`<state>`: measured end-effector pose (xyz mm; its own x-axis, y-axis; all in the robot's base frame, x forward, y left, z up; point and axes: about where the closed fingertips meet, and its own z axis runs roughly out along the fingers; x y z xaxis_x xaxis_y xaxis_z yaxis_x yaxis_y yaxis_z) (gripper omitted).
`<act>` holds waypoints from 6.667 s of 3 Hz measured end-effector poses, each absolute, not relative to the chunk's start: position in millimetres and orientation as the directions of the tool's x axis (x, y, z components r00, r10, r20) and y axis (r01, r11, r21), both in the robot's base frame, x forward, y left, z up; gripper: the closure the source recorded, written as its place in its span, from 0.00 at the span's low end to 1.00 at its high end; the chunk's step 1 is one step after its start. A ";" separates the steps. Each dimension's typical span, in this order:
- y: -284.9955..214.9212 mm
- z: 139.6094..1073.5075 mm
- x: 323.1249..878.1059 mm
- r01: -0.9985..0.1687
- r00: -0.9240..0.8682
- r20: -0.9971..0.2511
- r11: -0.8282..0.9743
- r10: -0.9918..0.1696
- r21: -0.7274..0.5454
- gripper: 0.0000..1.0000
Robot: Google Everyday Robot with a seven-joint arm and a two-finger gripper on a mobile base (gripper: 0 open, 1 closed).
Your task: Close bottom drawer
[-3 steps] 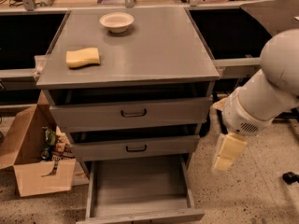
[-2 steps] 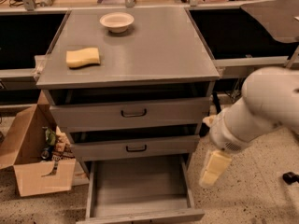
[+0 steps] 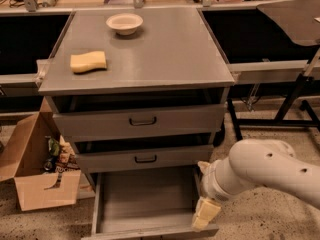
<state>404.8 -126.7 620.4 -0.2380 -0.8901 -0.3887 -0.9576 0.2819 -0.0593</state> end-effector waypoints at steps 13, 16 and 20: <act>-183.1 171.3 391.0 -0.911 -0.283 -0.594 0.405 -0.753 -0.078 1.00; -175.4 168.8 423.1 -0.931 -0.180 -0.628 0.336 -0.757 -0.139 1.00; -176.2 165.7 445.5 -0.900 -0.251 -0.671 0.424 -0.698 -0.104 1.00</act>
Offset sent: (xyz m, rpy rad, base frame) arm 0.0022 0.0083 -0.0369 0.0662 -0.0032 -0.0189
